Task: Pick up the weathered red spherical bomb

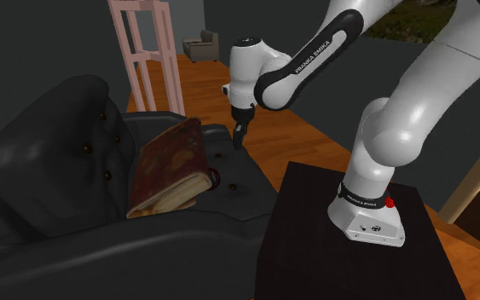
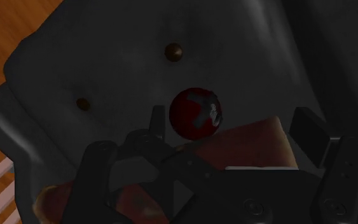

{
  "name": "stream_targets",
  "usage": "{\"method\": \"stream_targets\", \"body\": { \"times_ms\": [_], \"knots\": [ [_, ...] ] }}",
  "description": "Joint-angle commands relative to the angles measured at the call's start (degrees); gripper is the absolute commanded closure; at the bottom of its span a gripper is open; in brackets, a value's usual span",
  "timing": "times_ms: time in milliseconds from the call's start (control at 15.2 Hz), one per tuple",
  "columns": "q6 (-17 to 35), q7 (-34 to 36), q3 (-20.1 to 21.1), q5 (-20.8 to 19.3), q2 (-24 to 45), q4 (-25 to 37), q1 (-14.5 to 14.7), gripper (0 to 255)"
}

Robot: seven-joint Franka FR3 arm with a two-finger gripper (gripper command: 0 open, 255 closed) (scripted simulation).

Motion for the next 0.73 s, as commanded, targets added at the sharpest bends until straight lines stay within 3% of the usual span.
{"method": "stream_targets", "body": {
  "times_ms": [0, 330, 462, 660],
  "knots": [
    [6.7, 1.2, 0.3, -2.6, 4.7, -0.4, -1.1, 0],
    [19.5, 8.7, 1.6, -13.9, 18.4, 3.4, -4.7, 0],
    [23.3, 14.2, 1.3, -21.4, 24.1, 6.2, -5.5, 0],
    [27.8, 23.7, -1.9, -33.6, 32.3, 11.6, -3.8, 0]
  ]
}}
